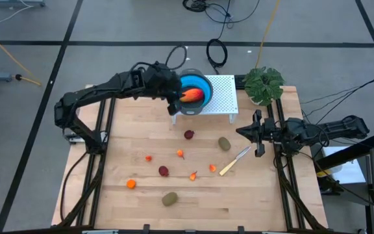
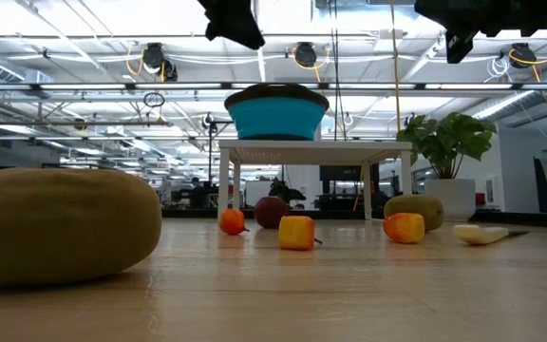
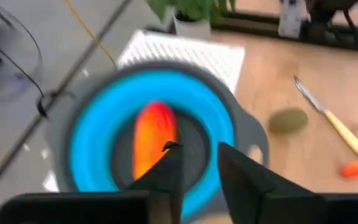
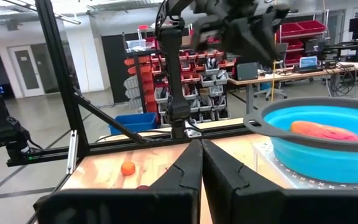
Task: Pick & Place Fruit
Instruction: Put the bottom kiwi into the blue strainer bowl on the shelf
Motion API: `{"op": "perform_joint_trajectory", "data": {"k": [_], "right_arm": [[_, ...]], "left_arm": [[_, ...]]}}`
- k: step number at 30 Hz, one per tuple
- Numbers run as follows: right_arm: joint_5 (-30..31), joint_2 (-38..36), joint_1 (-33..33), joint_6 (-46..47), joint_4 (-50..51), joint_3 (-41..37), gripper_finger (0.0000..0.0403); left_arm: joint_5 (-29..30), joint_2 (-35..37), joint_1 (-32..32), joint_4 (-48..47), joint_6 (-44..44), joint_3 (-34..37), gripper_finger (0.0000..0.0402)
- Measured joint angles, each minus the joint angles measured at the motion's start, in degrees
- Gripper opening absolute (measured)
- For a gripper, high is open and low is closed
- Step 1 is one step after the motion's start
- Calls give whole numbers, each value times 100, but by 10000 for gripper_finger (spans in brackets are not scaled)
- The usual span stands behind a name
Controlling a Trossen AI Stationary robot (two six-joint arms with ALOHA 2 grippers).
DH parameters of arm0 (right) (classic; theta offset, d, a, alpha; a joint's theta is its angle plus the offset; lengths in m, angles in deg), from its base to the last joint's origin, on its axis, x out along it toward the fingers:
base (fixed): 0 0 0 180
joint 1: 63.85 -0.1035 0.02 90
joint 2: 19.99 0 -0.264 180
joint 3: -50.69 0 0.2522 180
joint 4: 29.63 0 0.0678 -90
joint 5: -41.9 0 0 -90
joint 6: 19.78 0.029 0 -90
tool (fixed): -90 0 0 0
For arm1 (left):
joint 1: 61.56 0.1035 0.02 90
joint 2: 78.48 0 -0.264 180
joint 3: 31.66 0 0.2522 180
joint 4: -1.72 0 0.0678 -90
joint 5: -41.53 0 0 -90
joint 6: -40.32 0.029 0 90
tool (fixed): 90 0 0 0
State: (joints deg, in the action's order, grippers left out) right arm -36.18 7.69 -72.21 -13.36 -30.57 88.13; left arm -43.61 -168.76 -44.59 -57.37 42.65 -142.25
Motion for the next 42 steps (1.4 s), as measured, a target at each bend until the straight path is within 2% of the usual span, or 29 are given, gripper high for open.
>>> {"op": "perform_joint_trajectory", "data": {"k": [6,8,13,18,26,34,42], "right_arm": [[-2,-4,0,-2,86,0,4],[-2,-4,0,-2,167,0,4],[-2,-2,0,-6,438,0,4],[-2,0,0,-4,674,0,4],[-1,0,0,-458,684,0,4],[-2,0,0,-474,684,0,4],[-2,-2,0,-474,684,0,4]], "left_arm": [[-11,7,-313,-117,-205,4,16],[-21,7,-395,-119,-268,4,5],[-171,7,-541,-121,-403,4,15],[-352,7,-718,-119,-438,4,2],[-341,7,-977,95,-551,4,2],[-334,7,-1279,371,-553,10,4],[-331,45,-1494,1305,-866,784,6]]}}
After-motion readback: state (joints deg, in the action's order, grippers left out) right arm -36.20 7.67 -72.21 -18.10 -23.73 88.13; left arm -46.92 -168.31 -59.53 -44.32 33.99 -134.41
